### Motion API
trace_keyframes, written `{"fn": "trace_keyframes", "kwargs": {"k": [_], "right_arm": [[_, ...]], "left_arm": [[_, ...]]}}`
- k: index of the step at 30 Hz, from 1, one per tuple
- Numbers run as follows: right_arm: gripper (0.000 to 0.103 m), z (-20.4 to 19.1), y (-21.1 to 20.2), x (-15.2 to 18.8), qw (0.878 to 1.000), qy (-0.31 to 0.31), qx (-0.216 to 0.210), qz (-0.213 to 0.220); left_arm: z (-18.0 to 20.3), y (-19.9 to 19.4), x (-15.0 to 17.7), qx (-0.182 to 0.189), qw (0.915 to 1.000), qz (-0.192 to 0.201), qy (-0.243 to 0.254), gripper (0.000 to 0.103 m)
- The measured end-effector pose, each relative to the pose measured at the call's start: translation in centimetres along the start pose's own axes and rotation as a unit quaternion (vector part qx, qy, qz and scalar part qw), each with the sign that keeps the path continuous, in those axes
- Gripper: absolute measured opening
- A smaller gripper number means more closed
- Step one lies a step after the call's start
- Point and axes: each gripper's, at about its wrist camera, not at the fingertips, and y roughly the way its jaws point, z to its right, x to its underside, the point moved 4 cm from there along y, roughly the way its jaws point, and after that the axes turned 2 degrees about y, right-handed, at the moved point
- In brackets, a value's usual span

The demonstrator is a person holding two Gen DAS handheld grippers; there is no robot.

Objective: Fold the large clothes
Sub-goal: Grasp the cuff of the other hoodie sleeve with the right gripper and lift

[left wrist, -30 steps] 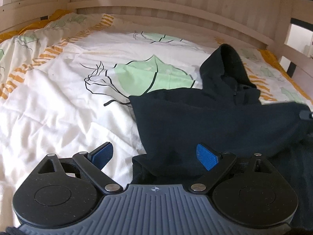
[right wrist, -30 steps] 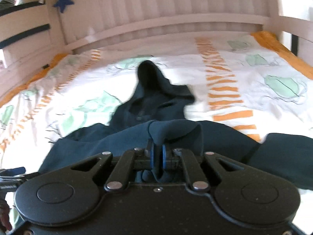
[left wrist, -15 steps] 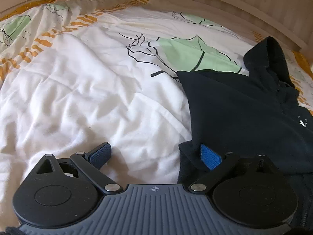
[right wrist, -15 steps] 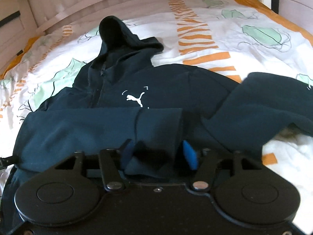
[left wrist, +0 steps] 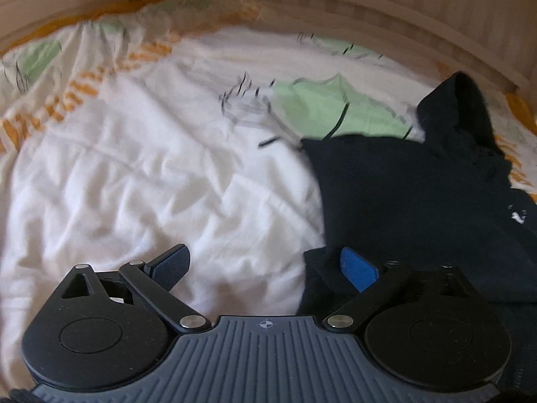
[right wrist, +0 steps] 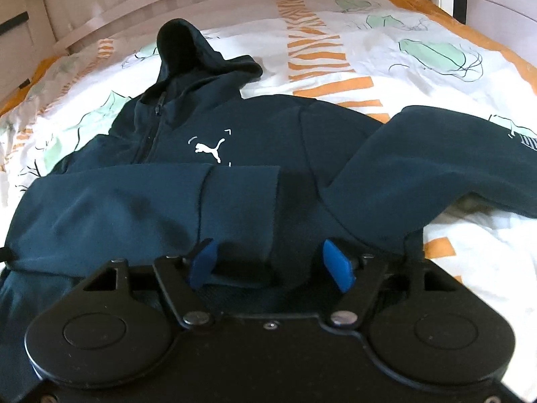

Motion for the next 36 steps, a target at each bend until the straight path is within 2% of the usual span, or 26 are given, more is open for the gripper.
{"fn": "trace_keyframes", "kwargs": {"k": [4, 8, 10, 14, 17, 20, 27, 31, 36], "right_arm": [[0.079, 0.7, -1.1, -0.1, 1.0, 0.024, -0.009, 0.008], [0.086, 1.5, -2.5, 0.1, 0.999, 0.03, -0.014, 0.021], [0.096, 2.1, -3.3, 0.1, 0.999, 0.033, -0.015, 0.028], [0.099, 4.0, -4.7, 0.1, 0.998, 0.044, 0.001, 0.037], [0.101, 5.9, -5.6, -0.1, 0.997, 0.059, 0.013, 0.043], [0.101, 8.1, -6.4, -0.2, 0.996, 0.073, 0.034, 0.049], [0.101, 14.3, -6.6, -0.9, 0.989, 0.117, 0.08, 0.051], [0.102, 18.2, -6.4, -1.9, 0.981, 0.148, 0.11, 0.056], [0.101, 23.2, -6.3, -3.2, 0.965, 0.208, 0.14, 0.072]], "left_arm": [[2.2, -2.7, -1.0, 0.027, 0.9986, 0.037, 0.027, 0.097], [5.8, -4.2, -1.9, 0.035, 0.9957, 0.06, 0.061, 0.098], [7.8, -4.4, -2.0, 0.043, 0.9934, 0.065, 0.084, 0.098], [11.4, -3.5, -1.3, 0.054, 0.9908, 0.054, 0.112, 0.098], [13.1, -2.3, -0.5, 0.074, 0.99, 0.039, 0.114, 0.097], [13.9, -0.8, 0.3, 0.084, 0.991, 0.02, 0.102, 0.097], [14.4, 2.1, 2.3, 0.051, 0.9908, -0.01, 0.125, 0.098], [14.0, 2.3, 3.2, 0.057, 0.9911, 0.012, 0.12, 0.1], [13.8, 2.5, 3.6, 0.061, 0.9918, 0.017, 0.11, 0.103]]}}
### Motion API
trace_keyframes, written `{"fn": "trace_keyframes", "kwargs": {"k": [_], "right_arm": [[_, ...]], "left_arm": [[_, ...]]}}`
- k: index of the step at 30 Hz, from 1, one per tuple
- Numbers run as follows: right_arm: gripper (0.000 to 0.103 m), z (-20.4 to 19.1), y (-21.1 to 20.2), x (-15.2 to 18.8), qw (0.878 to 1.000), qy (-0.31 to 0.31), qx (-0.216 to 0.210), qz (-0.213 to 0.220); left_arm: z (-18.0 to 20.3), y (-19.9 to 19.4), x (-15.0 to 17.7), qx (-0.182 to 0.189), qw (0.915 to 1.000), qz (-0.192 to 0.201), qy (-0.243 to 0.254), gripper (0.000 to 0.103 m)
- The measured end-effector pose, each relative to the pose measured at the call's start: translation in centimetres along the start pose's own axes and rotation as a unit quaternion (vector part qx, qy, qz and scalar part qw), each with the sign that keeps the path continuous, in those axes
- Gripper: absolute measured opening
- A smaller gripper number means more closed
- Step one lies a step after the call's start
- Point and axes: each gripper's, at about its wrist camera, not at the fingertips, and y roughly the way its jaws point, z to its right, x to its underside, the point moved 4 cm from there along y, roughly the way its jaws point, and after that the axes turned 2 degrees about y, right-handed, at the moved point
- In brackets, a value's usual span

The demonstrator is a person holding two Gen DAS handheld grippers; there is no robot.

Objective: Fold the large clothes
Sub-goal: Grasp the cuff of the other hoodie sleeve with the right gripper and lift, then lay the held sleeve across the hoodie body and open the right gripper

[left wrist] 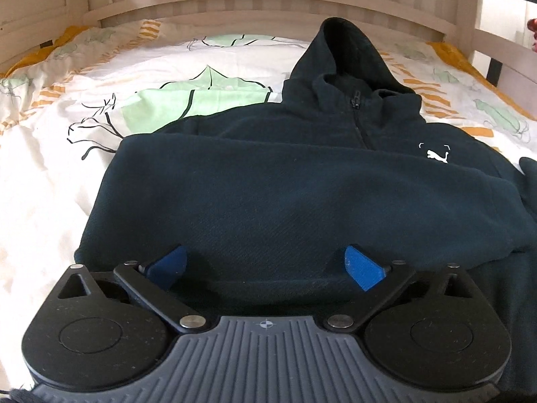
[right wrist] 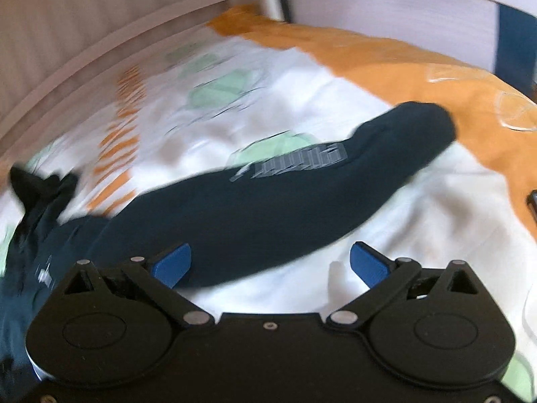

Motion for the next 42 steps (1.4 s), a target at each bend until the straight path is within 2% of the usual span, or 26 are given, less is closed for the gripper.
{"fn": "trace_keyframes", "kwargs": {"k": [6, 11, 12, 13, 14, 15, 16, 17, 19, 23, 29, 33, 37, 42], "right_arm": [[0.102, 4.0, 2.3, -2.3, 0.998, 0.048, 0.038, 0.013], [0.1, 6.0, 3.5, -3.2, 0.996, 0.087, 0.028, 0.021], [0.094, 6.1, 3.6, -3.4, 0.996, 0.084, 0.028, 0.022], [0.078, 6.0, 3.7, -3.5, 0.996, 0.081, 0.027, 0.021], [0.07, 6.0, 3.8, -3.6, 0.996, 0.076, 0.029, 0.02], [0.055, 5.9, 3.8, -3.7, 0.997, 0.071, 0.037, 0.02], [0.036, 5.8, 3.8, -3.8, 0.997, 0.064, 0.037, 0.021], [0.028, 5.5, 4.0, -4.0, 0.997, 0.061, 0.032, 0.02], [0.021, 4.9, 3.7, -4.3, 0.998, 0.051, 0.026, 0.028], [0.019, 2.9, 2.2, -5.3, 0.998, 0.035, -0.001, 0.053], [0.016, -3.7, -2.4, -7.4, 0.993, -0.031, -0.062, 0.097], [0.016, -10.6, -5.6, -7.2, 0.982, -0.094, -0.119, 0.116], [0.016, -17.7, -7.5, -5.1, 0.966, -0.15, -0.182, 0.104], [0.016, -25.9, -8.5, 0.2, 0.944, -0.197, -0.256, 0.068]], "left_arm": [[0.2, -0.1, 0.1, -0.006, 1.0, 0.005, 0.006, 0.103], [0.2, 0.0, 0.1, -0.008, 0.9999, 0.006, 0.008, 0.103], [0.2, 0.1, 0.1, -0.008, 0.9999, 0.006, 0.009, 0.103], [0.2, 0.1, 0.1, -0.008, 0.9999, 0.007, 0.009, 0.103], [0.2, 0.1, 0.1, -0.008, 0.9999, 0.007, 0.009, 0.103], [0.2, 0.1, 0.1, -0.008, 0.9999, 0.006, 0.009, 0.103], [0.2, 0.1, 0.1, -0.008, 0.9999, 0.007, 0.009, 0.103], [0.2, 0.1, 0.1, -0.008, 0.9999, 0.007, 0.009, 0.103], [0.2, 0.1, 0.1, -0.008, 0.9999, 0.007, 0.009, 0.103], [0.2, 0.1, 0.1, -0.007, 0.9999, 0.006, 0.008, 0.103], [0.2, 0.1, 0.0, -0.004, 1.0, 0.004, 0.006, 0.103], [0.1, 0.1, -0.1, 0.0, 1.0, 0.002, 0.001, 0.103], [-0.2, 0.1, -0.5, 0.01, 0.9999, -0.004, -0.006, 0.103], [-1.8, -1.1, -0.8, 0.034, 0.9987, -0.01, -0.037, 0.102]]}}
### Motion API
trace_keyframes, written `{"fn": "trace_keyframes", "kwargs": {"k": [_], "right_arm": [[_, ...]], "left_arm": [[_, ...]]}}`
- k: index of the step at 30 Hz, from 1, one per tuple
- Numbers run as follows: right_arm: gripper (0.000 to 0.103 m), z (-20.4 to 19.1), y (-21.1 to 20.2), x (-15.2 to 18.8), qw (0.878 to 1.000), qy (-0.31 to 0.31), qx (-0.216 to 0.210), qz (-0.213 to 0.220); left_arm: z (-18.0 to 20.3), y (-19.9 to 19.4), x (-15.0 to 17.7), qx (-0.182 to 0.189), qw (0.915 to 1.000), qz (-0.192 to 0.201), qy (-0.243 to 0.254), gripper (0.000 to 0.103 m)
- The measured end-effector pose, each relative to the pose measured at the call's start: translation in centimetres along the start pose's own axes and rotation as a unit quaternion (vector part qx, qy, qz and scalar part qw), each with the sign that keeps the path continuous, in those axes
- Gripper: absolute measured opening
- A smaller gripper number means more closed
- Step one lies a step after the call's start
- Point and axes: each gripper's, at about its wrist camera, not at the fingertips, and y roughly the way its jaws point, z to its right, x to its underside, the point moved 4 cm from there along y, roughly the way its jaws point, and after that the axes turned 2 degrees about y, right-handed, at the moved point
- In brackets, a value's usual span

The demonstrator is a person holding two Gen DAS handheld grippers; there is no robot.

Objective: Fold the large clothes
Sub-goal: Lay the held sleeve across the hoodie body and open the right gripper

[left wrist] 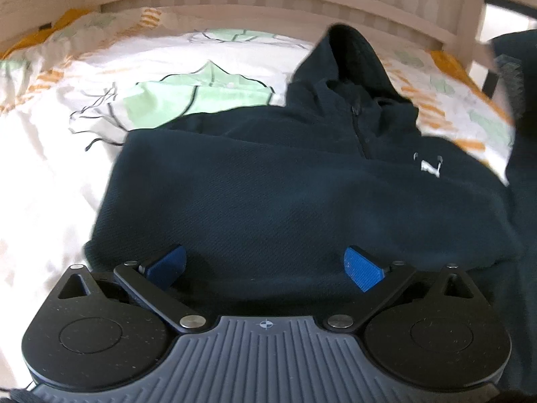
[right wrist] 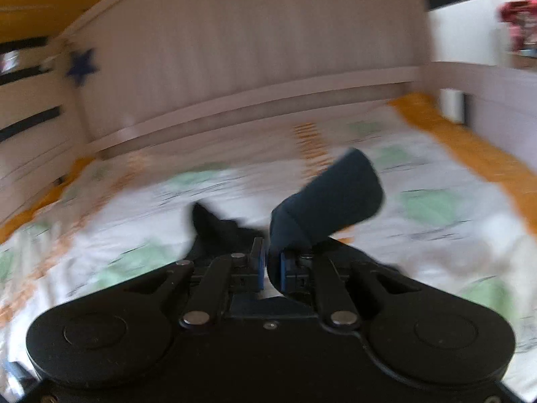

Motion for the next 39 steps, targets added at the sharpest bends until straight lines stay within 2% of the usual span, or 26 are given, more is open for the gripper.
{"fn": "trace_keyframes", "kwargs": {"k": [4, 6, 11, 14, 18, 20, 21, 22, 25, 28, 35, 36, 37, 39], "right_arm": [[0.016, -6.5, 3.4, 3.3, 0.997, -0.044, -0.042, -0.04], [0.016, -8.4, 5.0, 5.1, 0.995, -0.055, -0.056, -0.062], [0.017, -12.5, 8.0, 11.1, 0.985, -0.1, -0.065, -0.123], [0.021, -13.9, 8.6, 14.4, 0.98, -0.12, -0.063, -0.146], [0.029, -14.4, 8.3, 16.8, 0.975, -0.139, -0.06, -0.163], [0.052, -14.2, 8.0, 17.3, 0.974, -0.14, -0.063, -0.167], [0.07, -14.2, 7.8, 17.5, 0.974, -0.135, -0.072, -0.169], [0.077, -14.0, 7.3, 17.5, 0.974, -0.127, -0.084, -0.167], [0.077, -13.7, 6.1, 17.3, 0.977, -0.127, -0.081, -0.154], [0.077, -13.1, 4.7, 17.5, 0.979, -0.122, -0.08, -0.143], [0.08, -10.0, 2.2, 18.3, 0.98, -0.145, -0.031, -0.134], [0.08, -9.5, 2.0, 18.6, 0.98, -0.146, -0.024, -0.137], [0.08, -9.0, 1.9, 18.9, 0.979, -0.146, -0.017, -0.14], [0.086, -8.1, 2.0, 19.5, 0.98, -0.136, -0.014, -0.146]], "left_arm": [[-2.7, -1.9, -0.2, 0.015, 0.999, 0.012, -0.041, 0.102], [-4.2, -2.9, -0.4, 0.014, 0.9981, 0.019, -0.057, 0.102], [-7.9, -4.7, -0.8, 0.009, 0.9956, 0.027, -0.089, 0.102], [-9.4, -5.4, -1.1, 0.012, 0.9937, 0.03, -0.108, 0.102], [-10.4, -5.5, -1.7, 0.025, 0.9906, 0.028, -0.131, 0.102], [-10.4, -5.6, -1.8, 0.036, 0.9896, 0.027, -0.137, 0.102], [-10.3, -5.6, -2.0, 0.041, 0.9892, 0.027, -0.138, 0.102], [-10.0, -5.6, -2.3, 0.046, 0.989, 0.028, -0.137, 0.102], [-8.9, -5.5, -2.8, 0.063, 0.9881, 0.029, -0.138, 0.102], [-7.5, -4.6, -3.0, 0.082, 0.9876, 0.013, -0.133, 0.102], [-4.7, -1.1, -2.8, 0.082, 0.989, -0.033, -0.118, 0.1], [-4.6, -0.8, -2.8, 0.08, 0.989, -0.038, -0.118, 0.092], [-4.4, -0.2, -2.8, 0.079, 0.9889, -0.047, -0.117, 0.079], [-3.9, 0.6, -2.7, 0.083, 0.9878, -0.07, -0.111, 0.067]]}}
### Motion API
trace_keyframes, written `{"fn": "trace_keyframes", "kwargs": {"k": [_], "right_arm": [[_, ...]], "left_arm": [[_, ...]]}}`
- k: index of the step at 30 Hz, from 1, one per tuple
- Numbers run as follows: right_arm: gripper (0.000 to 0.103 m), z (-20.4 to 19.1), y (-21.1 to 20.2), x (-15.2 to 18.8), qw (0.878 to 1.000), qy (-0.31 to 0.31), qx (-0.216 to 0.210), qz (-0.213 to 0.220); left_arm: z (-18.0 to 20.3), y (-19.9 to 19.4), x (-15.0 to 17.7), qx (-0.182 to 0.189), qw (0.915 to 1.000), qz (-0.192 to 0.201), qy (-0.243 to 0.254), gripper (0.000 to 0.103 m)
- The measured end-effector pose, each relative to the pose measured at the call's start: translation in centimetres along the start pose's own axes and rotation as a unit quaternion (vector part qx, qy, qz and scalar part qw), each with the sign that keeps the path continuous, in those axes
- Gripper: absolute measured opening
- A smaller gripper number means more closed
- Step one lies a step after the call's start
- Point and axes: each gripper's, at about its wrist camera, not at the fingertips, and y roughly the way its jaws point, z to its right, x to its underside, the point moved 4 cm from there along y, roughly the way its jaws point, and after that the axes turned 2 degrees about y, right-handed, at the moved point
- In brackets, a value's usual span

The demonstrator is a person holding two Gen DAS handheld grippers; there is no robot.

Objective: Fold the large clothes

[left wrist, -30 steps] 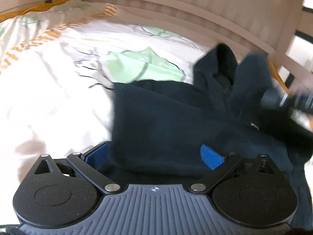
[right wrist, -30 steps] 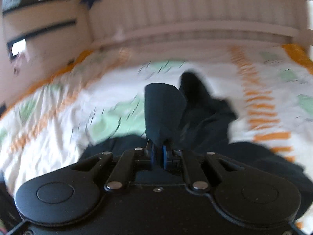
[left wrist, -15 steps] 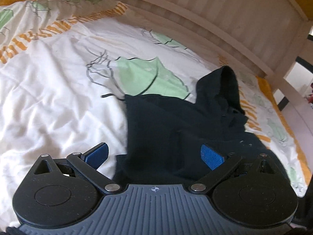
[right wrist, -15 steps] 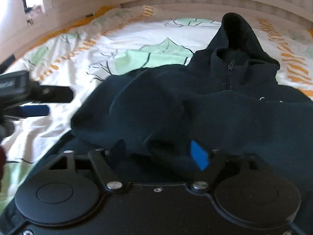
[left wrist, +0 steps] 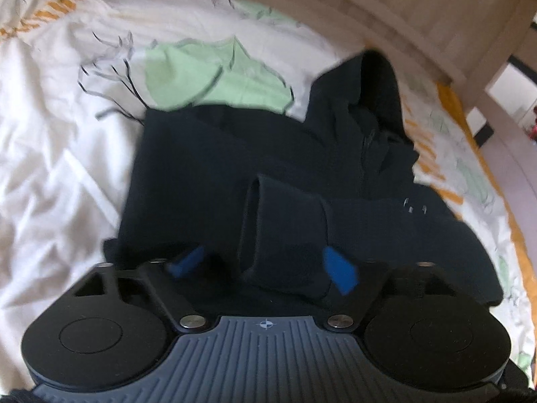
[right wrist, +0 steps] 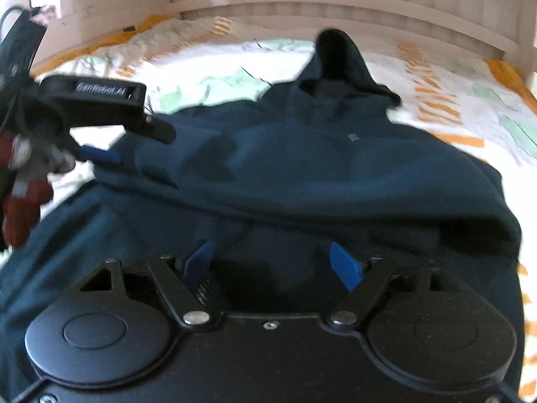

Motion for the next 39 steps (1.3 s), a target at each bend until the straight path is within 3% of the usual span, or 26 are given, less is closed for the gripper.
{"fn": "trace_keyframes", "kwargs": {"k": [2, 4, 6, 9, 15, 18, 20, 22, 24, 30, 35, 36, 37, 39], "right_arm": [[0.09, 0.5, 0.2, 0.6, 1.0, 0.016, -0.004, -0.005], [0.092, 0.5, 0.4, 0.8, 1.0, 0.018, -0.007, -0.001], [0.095, 0.1, 0.6, 0.8, 1.0, 0.009, -0.006, 0.001], [0.096, -0.1, 0.7, 0.9, 1.0, 0.004, -0.006, 0.005], [0.096, 0.3, 0.5, 1.3, 1.0, 0.01, -0.009, 0.012], [0.097, 0.3, 0.5, 1.5, 1.0, 0.011, -0.009, 0.015], [0.097, 0.3, 0.4, 1.5, 1.0, 0.012, -0.009, 0.015], [0.098, 0.4, 0.5, 1.5, 1.0, 0.013, -0.009, 0.015], [0.099, 0.4, 0.5, 1.5, 1.0, 0.012, -0.009, 0.015], [0.099, 0.4, 0.5, 1.5, 1.0, 0.011, -0.009, 0.015], [0.1, 0.3, 0.4, 1.5, 1.0, 0.011, -0.008, 0.016], [0.1, 0.3, 0.4, 1.5, 1.0, 0.011, -0.008, 0.015], [0.1, 0.3, 0.4, 1.5, 1.0, 0.011, -0.008, 0.015], [0.1, 0.3, 0.4, 1.5, 1.0, 0.012, -0.008, 0.015]], "left_arm": [[0.3, 0.4, 0.0, 0.009, 0.9999, -0.003, 0.009, 0.056], [0.8, 0.3, 0.0, 0.005, 0.9996, 0.014, 0.024, 0.031], [1.1, -0.3, -0.2, -0.014, 0.9987, 0.032, 0.037, 0.015], [1.5, -2.3, -1.4, -0.004, 0.9977, 0.058, 0.036, 0.004], [0.5, -7.8, -5.3, 0.006, 0.9912, 0.13, 0.023, 0.004], [-1.2, -8.2, -6.1, -0.015, 0.9909, 0.133, 0.017, 0.005], [-2.1, -7.5, -5.6, -0.003, 0.9933, 0.116, 0.002, 0.008], [-2.3, -6.3, -5.0, 0.02, 0.9954, 0.092, -0.017, 0.04], [-2.2, -4.9, -4.0, 0.036, 0.9965, 0.071, -0.027, 0.06], [-0.9, -1.8, -2.0, 0.041, 0.9985, 0.034, -0.008, 0.067], [0.0, 0.5, -0.4, 0.06, 0.9982, -0.004, 0.003, 0.063], [0.1, 0.6, -0.3, 0.061, 0.9981, 0.0, 0.006, 0.042], [0.3, 0.3, -0.2, 0.049, 0.9987, 0.013, 0.011, 0.012], [0.5, -0.5, -0.5, 0.047, 0.9981, 0.034, 0.018, 0.012]]}}
